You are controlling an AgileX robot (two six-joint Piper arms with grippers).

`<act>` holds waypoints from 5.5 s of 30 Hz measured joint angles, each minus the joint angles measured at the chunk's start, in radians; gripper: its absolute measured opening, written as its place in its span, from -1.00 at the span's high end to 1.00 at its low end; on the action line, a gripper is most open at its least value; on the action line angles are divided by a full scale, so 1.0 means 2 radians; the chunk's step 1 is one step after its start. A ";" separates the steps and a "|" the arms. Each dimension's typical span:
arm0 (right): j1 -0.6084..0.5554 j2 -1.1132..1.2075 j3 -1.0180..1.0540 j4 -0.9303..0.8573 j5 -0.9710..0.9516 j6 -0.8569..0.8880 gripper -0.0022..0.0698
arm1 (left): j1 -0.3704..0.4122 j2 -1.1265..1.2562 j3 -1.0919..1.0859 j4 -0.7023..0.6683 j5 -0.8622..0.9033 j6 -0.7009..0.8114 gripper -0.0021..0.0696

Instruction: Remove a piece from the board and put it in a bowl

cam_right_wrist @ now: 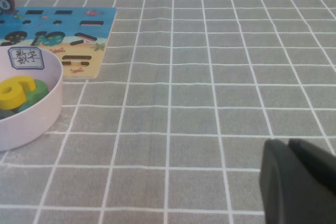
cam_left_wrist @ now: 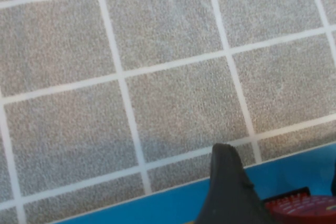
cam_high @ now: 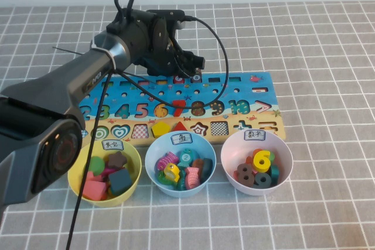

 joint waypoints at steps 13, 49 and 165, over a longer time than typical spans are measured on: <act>0.000 0.000 0.000 0.000 0.000 0.000 0.99 | -0.004 0.001 0.000 0.001 -0.001 0.000 0.20; 0.000 0.000 0.000 0.000 0.000 0.000 0.99 | -0.004 -0.041 -0.064 0.025 0.141 0.004 0.39; 0.000 0.000 0.000 0.000 0.000 0.000 0.99 | -0.149 -0.337 0.471 0.047 -0.024 -0.109 -0.11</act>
